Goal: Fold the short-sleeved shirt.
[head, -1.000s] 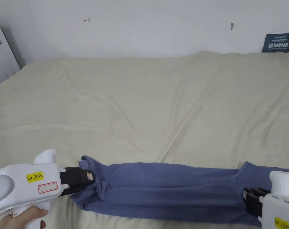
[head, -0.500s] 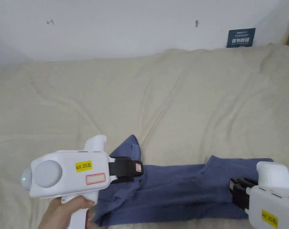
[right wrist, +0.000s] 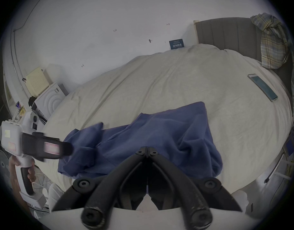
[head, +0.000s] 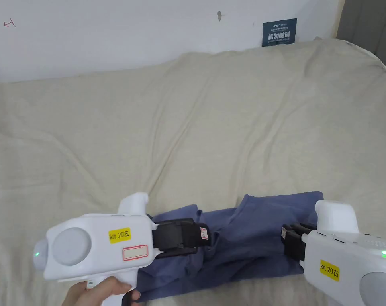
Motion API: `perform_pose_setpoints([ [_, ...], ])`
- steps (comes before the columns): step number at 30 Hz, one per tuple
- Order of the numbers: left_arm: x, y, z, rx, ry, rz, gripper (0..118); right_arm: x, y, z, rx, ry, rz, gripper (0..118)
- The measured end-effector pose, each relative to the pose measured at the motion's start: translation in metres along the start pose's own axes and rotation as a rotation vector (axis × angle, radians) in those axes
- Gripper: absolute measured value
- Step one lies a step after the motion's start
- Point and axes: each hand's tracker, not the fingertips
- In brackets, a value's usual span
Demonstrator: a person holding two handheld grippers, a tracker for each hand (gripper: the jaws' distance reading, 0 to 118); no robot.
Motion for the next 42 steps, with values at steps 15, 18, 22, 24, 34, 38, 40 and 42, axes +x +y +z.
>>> perform_pose_setpoints([
  [15,-0.015,-0.012,-0.020,0.001,0.153,0.074,19,-0.003,0.001,0.001,0.001,0.027,0.001,0],
  [18,0.001,-0.020,-0.032,-0.011,0.078,0.100,19,0.002,0.000,0.002,-0.003,0.021,-0.004,0],
  [22,0.030,-0.023,-0.051,-0.092,0.082,-0.091,19,0.009,-0.003,-0.001,-0.019,0.000,-0.016,0],
  [24,0.035,-0.026,-0.057,-0.092,-0.001,-0.051,19,0.013,-0.002,-0.004,-0.026,-0.009,-0.022,0],
  [34,0.011,-0.025,-0.011,0.031,-0.036,0.057,19,0.002,0.003,0.006,-0.010,0.004,0.015,0],
  [38,-0.027,-0.021,0.037,0.166,-0.002,0.145,13,-0.007,0.003,0.008,-0.008,0.005,0.044,0],
  [40,-0.051,-0.025,0.056,0.215,0.024,0.198,4,-0.012,0.003,0.008,-0.007,0.015,0.059,0],
  [42,-0.070,-0.032,0.070,0.246,0.130,0.235,0,-0.016,0.004,0.006,-0.009,0.042,0.097,0],
])
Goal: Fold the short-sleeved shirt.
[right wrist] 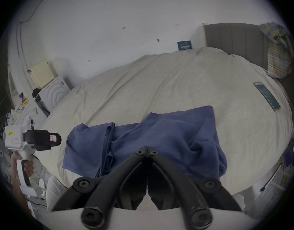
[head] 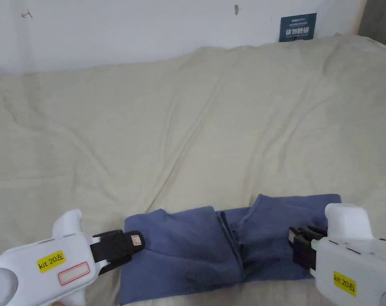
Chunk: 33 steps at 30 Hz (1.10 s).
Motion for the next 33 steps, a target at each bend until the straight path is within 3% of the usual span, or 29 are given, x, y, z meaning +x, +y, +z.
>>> perform_pose_setpoints([
  [11,-0.057,-0.014,-0.004,-0.006,-0.023,0.197,0,-0.017,0.002,-0.007,-0.020,-0.003,0.052,0],
  [13,-0.059,-0.018,-0.009,-0.045,-0.077,0.223,6,-0.018,0.001,-0.007,-0.027,-0.007,0.058,0],
  [16,-0.061,-0.018,-0.020,-0.064,-0.106,0.191,87,-0.017,0.000,-0.009,-0.035,-0.003,0.058,0],
  [17,-0.061,-0.018,-0.024,-0.069,-0.167,0.177,103,-0.018,0.000,-0.010,-0.038,-0.005,0.059,0],
  [18,-0.059,-0.016,-0.025,-0.057,-0.214,0.167,104,-0.018,0.000,-0.010,-0.042,-0.009,0.062,0],
  [26,-0.054,0.001,-0.050,-0.156,-0.245,0.158,101,-0.018,0.004,-0.011,-0.051,-0.025,0.096,0],
  [27,-0.051,0.002,-0.051,-0.158,-0.252,0.157,95,-0.017,0.004,-0.011,-0.053,-0.023,0.091,0],
  [28,-0.050,0.003,-0.053,-0.173,-0.270,0.152,80,-0.016,0.004,-0.012,-0.058,-0.026,0.085,0],
  [29,-0.048,0.003,-0.055,-0.187,-0.265,0.144,45,-0.016,0.004,-0.012,-0.059,-0.026,0.083,0],
  [30,-0.045,0.002,-0.056,-0.201,-0.220,0.133,20,-0.015,0.003,-0.012,-0.060,-0.027,0.085,0],
  [32,-0.049,-0.001,-0.056,-0.217,-0.079,0.088,17,-0.015,0.003,-0.012,-0.063,-0.032,0.090,0],
  [33,-0.055,-0.004,-0.056,-0.207,-0.141,0.171,17,-0.015,0.003,-0.012,-0.063,-0.032,0.091,0],
])
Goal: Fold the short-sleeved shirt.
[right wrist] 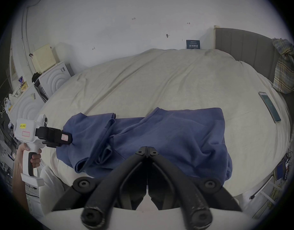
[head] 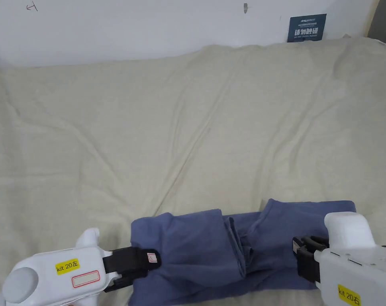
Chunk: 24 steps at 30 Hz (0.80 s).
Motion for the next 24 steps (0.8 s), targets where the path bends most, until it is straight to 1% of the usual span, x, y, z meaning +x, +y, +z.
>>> perform_pose_setpoints([
  [1,-0.004,-0.002,0.001,0.019,-0.079,0.056,17,0.000,0.000,0.000,-0.003,0.000,-0.001,0],
  [2,-0.002,-0.003,0.005,0.050,-0.080,0.047,16,0.000,0.000,-0.001,-0.009,0.000,0.000,0],
  [4,0.001,-0.005,0.010,0.033,-0.033,-0.019,16,0.000,0.000,-0.001,-0.012,-0.012,0.005,0],
  [6,0.008,-0.005,0.013,0.051,-0.028,-0.063,16,0.000,0.001,-0.002,-0.012,-0.016,0.009,0],
  [9,0.012,-0.003,0.018,0.061,-0.013,-0.062,16,0.002,0.001,-0.001,-0.009,-0.016,-0.005,0],
  [10,0.007,0.002,0.015,0.143,0.006,-0.117,15,0.002,0.000,0.000,-0.010,-0.019,-0.005,0],
  [11,0.009,0.001,0.014,0.140,-0.026,-0.081,15,0.002,0.000,0.003,-0.009,-0.025,0.001,0],
  [12,0.009,0.002,0.013,0.160,-0.037,-0.077,15,0.003,-0.002,0.005,-0.004,-0.031,0.011,0],
  [13,0.009,-0.001,0.013,0.120,-0.038,-0.049,14,0.004,-0.002,0.007,-0.004,-0.036,0.021,0],
  [15,0.005,0.000,0.033,0.123,0.009,-0.052,14,0.006,-0.002,0.008,-0.011,-0.061,0.040,0],
  [17,0.011,0.000,0.032,0.105,0.024,-0.064,14,0.009,-0.003,0.008,-0.008,-0.090,0.048,0],
  [18,-0.009,0.003,0.059,0.115,0.029,-0.067,14,0.012,-0.003,0.010,-0.012,-0.088,0.039,0],
  [19,-0.014,0.004,0.069,0.123,0.043,-0.083,14,0.015,-0.002,0.012,-0.014,-0.081,0.020,0],
  [20,-0.013,0.003,0.072,0.122,0.055,-0.096,14,0.018,-0.002,0.015,-0.016,-0.072,-0.019,0],
  [21,-0.010,0.000,0.075,0.136,0.081,-0.097,14,0.019,-0.002,0.018,-0.017,-0.082,-0.019,0],
  [23,-0.031,0.004,0.099,0.148,0.129,-0.076,14,0.018,-0.007,0.025,0.017,-0.106,0.012,0],
  [24,-0.029,0.000,0.102,0.157,0.150,-0.078,14,0.018,-0.008,0.026,0.014,-0.111,0.017,0],
])
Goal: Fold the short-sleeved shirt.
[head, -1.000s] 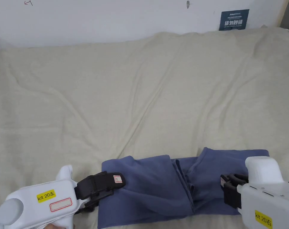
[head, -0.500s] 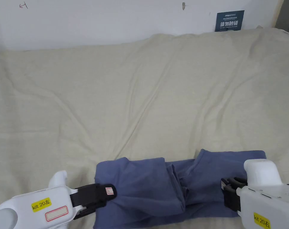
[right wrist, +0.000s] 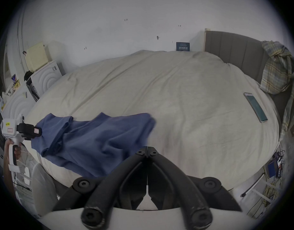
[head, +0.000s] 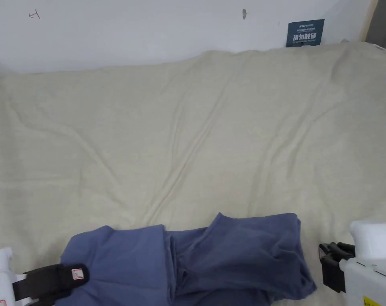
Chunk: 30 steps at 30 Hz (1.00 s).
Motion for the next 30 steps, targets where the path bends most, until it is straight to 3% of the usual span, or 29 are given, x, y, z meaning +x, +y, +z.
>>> perform_pose_setpoints([
  [5,0.025,-0.008,0.025,0.047,-0.020,0.012,14,0.008,-0.003,0.001,0.017,0.052,-0.094,0],
  [7,0.038,-0.001,0.032,0.049,-0.035,0.006,14,0.006,-0.005,0.006,0.042,0.044,-0.090,0],
  [13,0.111,0.007,0.028,0.066,-0.012,-0.198,14,0.004,-0.005,0.021,0.140,0.048,-0.057,0],
  [15,0.133,0.010,0.020,0.059,-0.157,-0.181,14,0.009,-0.007,0.024,0.156,0.056,-0.078,0],
  [16,0.146,0.010,0.016,0.045,-0.157,-0.214,14,0.011,-0.008,0.026,0.165,0.059,-0.087,0],
  [22,0.217,0.002,-0.038,-0.093,-0.154,-0.431,14,0.032,-0.016,0.032,0.169,0.062,-0.110,0],
  [30,0.261,-0.031,-0.155,-0.309,-0.156,-0.463,14,0.060,-0.033,0.039,0.132,0.028,-0.159,0],
])
